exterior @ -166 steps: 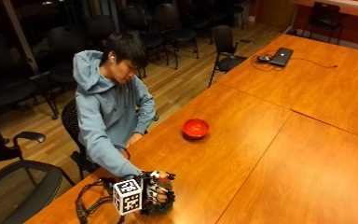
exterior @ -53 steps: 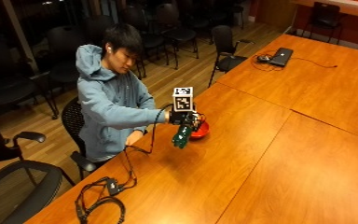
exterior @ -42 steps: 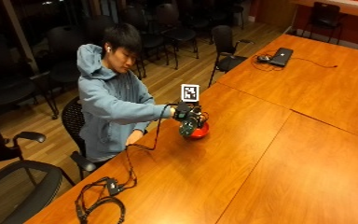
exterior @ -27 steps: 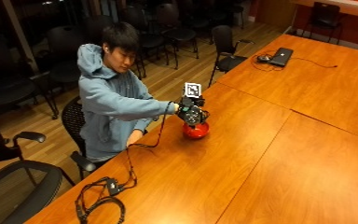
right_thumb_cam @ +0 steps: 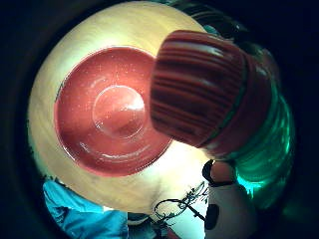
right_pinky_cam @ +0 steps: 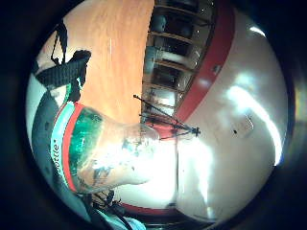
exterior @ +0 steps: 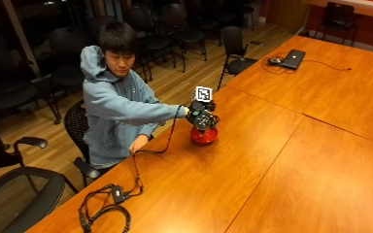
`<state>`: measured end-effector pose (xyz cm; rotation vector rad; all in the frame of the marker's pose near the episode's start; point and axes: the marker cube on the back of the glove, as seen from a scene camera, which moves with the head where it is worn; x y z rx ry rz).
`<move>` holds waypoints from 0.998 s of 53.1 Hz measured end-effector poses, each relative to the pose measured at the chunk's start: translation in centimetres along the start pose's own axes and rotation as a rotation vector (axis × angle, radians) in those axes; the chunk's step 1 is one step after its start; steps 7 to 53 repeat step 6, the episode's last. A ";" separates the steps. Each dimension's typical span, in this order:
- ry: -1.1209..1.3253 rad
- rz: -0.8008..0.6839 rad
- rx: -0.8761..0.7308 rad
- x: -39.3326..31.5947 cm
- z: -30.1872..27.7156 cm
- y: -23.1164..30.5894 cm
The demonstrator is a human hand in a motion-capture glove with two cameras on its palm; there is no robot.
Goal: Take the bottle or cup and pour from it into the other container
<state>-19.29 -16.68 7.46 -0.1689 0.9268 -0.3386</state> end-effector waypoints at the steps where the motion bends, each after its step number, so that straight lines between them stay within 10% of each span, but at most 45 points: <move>1: 0.061 -0.026 -0.002 0.3 0.4 0.2; 53: -0.126 0.076 -0.003 -2.4 -1.3 -0.5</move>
